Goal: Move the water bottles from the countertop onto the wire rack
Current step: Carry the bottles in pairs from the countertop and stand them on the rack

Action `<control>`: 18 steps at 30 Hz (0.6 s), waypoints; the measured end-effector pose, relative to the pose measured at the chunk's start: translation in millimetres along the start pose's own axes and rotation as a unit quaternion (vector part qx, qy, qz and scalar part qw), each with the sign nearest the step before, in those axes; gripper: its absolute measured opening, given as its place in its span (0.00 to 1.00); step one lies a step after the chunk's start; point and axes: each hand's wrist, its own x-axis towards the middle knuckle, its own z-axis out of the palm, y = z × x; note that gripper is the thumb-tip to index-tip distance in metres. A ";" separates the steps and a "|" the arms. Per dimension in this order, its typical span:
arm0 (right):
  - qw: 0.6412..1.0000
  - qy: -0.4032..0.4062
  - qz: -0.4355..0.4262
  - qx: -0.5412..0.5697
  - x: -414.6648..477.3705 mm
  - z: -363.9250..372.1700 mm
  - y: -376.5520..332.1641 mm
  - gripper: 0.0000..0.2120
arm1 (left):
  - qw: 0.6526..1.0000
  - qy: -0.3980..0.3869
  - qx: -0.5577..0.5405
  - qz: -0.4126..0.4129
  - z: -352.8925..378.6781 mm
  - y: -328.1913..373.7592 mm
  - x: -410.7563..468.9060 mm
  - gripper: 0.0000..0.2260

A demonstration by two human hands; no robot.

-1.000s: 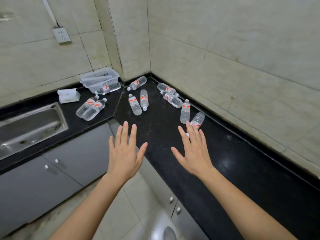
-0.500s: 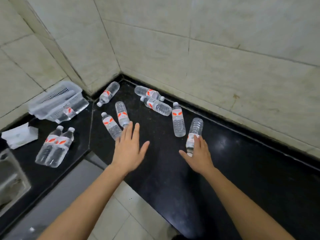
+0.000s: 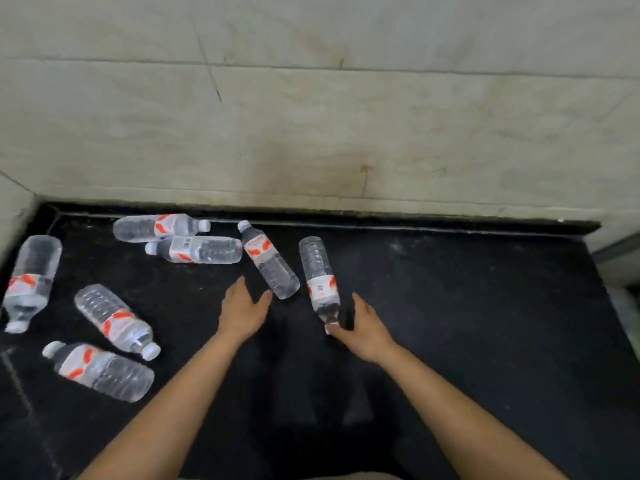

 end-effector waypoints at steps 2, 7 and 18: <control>0.997 -0.008 0.045 0.059 7.7 17.8 -9.4 0.51 | 0.999 -0.028 -0.035 -0.017 1.8 0.9 28.5 0.38; 0.980 0.089 0.099 0.148 22.0 55.0 -23.5 0.37 | 0.982 -0.046 -0.174 -0.064 3.6 12.0 88.2 0.31; 0.965 0.191 0.116 0.135 -8.6 24.9 -11.7 0.24 | 0.951 -0.014 -0.270 -0.151 30.0 15.0 143.2 0.37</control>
